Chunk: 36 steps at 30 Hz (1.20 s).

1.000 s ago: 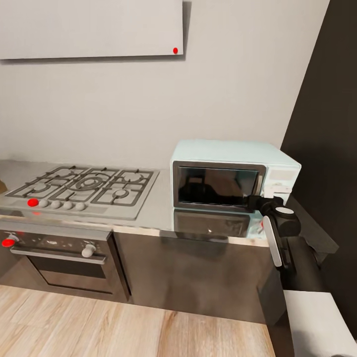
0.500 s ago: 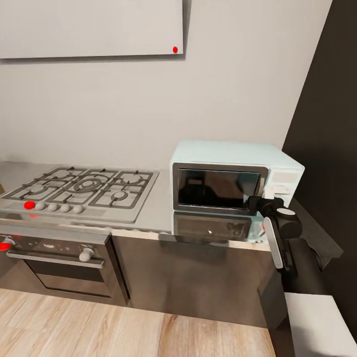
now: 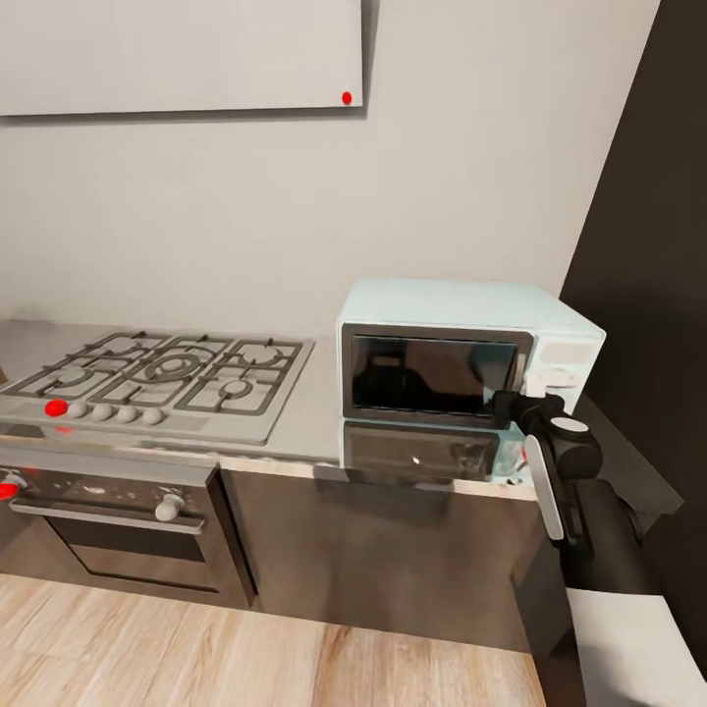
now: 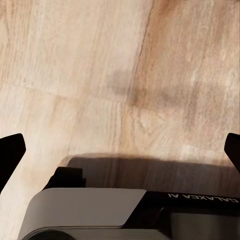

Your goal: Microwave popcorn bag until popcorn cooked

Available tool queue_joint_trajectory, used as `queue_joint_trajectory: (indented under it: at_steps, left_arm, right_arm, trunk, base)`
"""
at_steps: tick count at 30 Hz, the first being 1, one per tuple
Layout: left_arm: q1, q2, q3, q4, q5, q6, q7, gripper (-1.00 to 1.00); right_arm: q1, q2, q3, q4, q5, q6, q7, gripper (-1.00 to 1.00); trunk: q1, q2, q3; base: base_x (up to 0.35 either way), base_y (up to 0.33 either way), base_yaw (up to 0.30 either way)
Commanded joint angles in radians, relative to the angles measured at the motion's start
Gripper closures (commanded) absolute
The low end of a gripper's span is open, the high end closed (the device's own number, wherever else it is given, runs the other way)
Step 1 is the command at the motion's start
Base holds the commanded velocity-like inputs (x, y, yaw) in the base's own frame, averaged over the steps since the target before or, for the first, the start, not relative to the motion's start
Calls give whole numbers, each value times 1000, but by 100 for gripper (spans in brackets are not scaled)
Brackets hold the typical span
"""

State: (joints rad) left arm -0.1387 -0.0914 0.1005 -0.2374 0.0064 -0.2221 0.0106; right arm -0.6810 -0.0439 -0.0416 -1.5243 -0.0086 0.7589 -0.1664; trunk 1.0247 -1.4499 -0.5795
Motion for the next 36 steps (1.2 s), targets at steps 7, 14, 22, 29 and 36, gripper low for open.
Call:
queue_joint_trajectory:
  at_steps: [7,14,22,29,36]
  left_arm:
    - [-1,0,5,1,1,-3,0,-100]
    - [-1,-1,5,1,1,-3,0,-100]
    - [-1,1,5,2,1,-3,0,-100]
    - [-1,1,5,2,0,-3,0,-100]
    - [-1,1,5,2,0,-3,0,-100]
  right_arm:
    - [-38,-1,0,53,9,-4,-2,100]
    - [-38,-1,0,53,9,-4,-2,100]
    - [-37,-1,2,53,11,-4,-2,100]
    - [-35,-1,2,53,12,-4,-3,100]
    - [-35,0,3,53,18,-4,-4,100]
  trunk:
    - [0,0,-1]
    - [0,0,-1]
    - [0,0,-1]
    - [0,0,-1]
    - [0,0,-1]
  base:
    - [12,0,0]
    - [0,0,0]
    - [-3,0,0]
    - [-224,0,0]
    - [-21,0,0]
